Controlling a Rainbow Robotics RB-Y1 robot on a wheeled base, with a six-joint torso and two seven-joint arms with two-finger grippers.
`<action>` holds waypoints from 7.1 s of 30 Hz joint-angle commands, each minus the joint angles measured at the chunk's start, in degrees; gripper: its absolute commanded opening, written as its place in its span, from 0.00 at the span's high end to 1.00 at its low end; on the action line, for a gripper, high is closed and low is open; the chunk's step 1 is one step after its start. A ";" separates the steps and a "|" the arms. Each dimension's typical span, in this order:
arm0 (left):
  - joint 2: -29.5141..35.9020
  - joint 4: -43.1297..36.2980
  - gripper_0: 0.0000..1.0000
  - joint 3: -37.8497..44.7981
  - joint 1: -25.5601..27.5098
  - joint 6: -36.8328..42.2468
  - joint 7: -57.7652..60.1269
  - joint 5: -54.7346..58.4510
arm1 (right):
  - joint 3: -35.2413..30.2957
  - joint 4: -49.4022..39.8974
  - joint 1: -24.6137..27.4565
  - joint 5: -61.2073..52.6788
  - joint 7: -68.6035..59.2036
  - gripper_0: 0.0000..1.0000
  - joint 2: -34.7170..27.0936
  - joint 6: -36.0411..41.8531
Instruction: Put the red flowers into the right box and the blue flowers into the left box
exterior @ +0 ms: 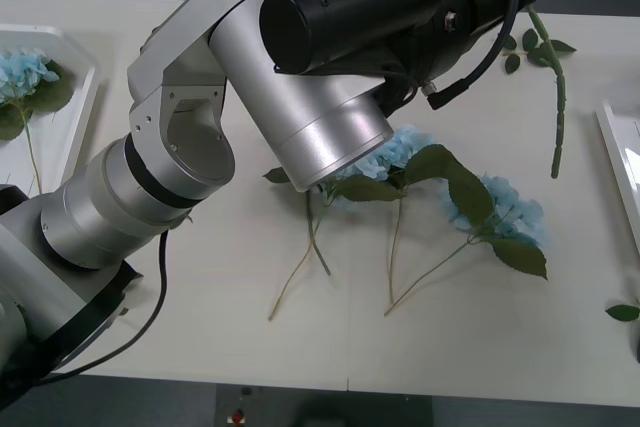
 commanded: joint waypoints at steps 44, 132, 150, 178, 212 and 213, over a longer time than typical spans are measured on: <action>0.68 -0.72 1.00 0.92 -0.27 -0.61 5.36 -5.74 | 9.42 -13.71 -7.15 -31.42 -27.11 0.14 19.03 7.20; 20.72 5.35 0.00 -14.81 15.37 -2.11 -53.79 14.47 | -1.13 -6.86 14.20 17.71 -31.51 1.00 -2.86 -11.87; 11.93 20.73 0.28 -21.67 8.60 -2.11 -50.71 13.86 | 0.81 -6.86 22.73 22.81 -33.35 0.09 -2.68 -26.90; 23.53 3.24 1.00 -2.51 11.15 9.58 -49.48 17.20 | 2.65 -39.64 22.82 12.70 -62.62 0.02 8.22 2.98; 40.40 21.87 1.00 51.46 43.93 5.36 -60.55 16.05 | 35.17 -56.60 18.51 43.73 -110.70 0.02 30.54 10.10; 40.40 23.01 1.00 51.02 43.93 4.31 -60.82 16.05 | 36.23 -55.64 18.16 44.34 -110.78 0.02 30.80 9.31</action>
